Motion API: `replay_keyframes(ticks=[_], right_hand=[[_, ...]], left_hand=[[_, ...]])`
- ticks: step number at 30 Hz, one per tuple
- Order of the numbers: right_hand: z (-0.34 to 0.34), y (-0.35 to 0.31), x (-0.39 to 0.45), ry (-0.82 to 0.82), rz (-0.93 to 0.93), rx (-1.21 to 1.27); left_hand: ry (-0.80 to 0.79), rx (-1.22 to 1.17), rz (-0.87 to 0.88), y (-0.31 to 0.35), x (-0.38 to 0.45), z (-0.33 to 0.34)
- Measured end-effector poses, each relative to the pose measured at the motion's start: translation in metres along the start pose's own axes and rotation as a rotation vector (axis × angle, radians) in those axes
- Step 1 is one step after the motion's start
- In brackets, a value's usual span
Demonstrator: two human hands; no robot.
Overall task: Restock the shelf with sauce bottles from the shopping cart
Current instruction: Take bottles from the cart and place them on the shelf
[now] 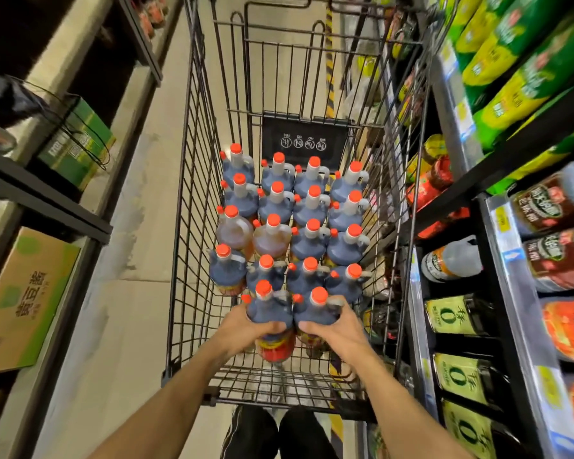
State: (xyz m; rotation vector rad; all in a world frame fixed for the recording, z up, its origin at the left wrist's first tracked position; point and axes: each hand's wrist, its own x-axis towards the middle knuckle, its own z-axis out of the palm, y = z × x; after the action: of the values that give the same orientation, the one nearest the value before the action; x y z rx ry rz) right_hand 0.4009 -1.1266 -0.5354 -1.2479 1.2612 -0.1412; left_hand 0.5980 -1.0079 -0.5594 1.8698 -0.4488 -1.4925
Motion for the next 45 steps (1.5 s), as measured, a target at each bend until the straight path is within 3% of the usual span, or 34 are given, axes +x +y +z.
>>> replay_keyframes(ticks=[5,12,22,26,31,45], right_hand=[[-0.017,-0.054,-0.03,0.043,-0.138,-0.019],[-0.047,-0.16,-0.091,0.087,-0.313,0.145],[-0.091,-0.27,-0.198,0.067,-0.525,0.329],[-0.102,-0.277,-0.237,0.077,-0.557,0.38],[-0.106,-0.268,-0.274,0.209,-0.563,0.441],[-0.05,-0.212,-0.401,0.824,-0.544,0.601]], left_hand=[[0.02,-0.116,0.146,0.059,-0.039,-0.005],[0.083,-0.215,0.321,0.175,-0.106,-0.009],[-0.037,-0.14,0.515,0.305,-0.216,-0.011],[-0.067,-0.157,0.566,0.316,-0.25,0.0],[-0.179,-0.159,0.62,0.319,-0.273,0.018],[-0.685,0.056,0.622,0.313,-0.312,0.055]])
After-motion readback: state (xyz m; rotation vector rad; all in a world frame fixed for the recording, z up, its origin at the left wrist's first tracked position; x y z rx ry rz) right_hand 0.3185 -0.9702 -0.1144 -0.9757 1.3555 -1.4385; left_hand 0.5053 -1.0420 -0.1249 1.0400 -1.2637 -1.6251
